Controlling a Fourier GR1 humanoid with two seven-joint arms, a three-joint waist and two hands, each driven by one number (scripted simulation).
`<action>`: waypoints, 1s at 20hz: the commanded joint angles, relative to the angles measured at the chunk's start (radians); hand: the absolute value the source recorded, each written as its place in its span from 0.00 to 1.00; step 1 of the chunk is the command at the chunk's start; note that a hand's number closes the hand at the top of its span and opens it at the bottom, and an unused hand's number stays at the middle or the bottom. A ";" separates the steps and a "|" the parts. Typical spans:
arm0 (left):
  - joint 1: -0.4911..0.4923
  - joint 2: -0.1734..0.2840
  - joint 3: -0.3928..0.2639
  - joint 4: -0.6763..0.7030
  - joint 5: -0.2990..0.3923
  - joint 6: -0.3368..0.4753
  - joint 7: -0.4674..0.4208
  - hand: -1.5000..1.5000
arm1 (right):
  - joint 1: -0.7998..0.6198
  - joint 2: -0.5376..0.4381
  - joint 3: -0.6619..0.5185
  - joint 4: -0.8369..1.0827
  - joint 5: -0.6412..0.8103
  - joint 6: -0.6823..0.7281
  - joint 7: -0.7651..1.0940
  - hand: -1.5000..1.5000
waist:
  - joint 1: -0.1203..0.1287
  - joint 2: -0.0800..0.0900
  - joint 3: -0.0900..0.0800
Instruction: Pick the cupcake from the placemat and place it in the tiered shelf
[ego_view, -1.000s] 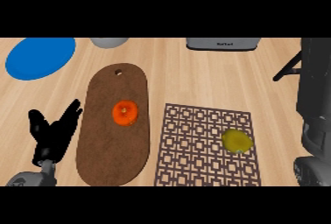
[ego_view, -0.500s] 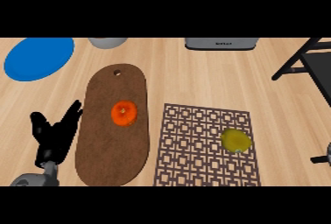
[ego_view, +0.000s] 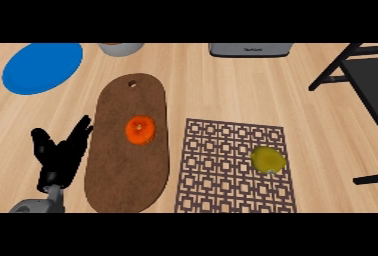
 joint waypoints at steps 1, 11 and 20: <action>-0.002 -0.015 -0.011 0.021 -0.004 -0.001 0.051 0.50 | 0.037 -0.004 -0.003 -0.001 -0.021 0.041 0.056 1.00 | -0.002 0.005 -0.007; -0.007 -0.016 0.025 0.029 -0.002 -0.026 0.053 0.50 | 0.172 -0.085 -0.047 0.033 -0.095 -0.073 -0.014 1.00 | -0.001 0.007 -0.007; 0.010 -0.037 0.019 -0.004 -0.033 -0.016 0.083 0.50 | 0.212 -0.157 -0.018 0.077 -0.188 -0.095 -0.099 1.00 | 0.002 0.006 -0.007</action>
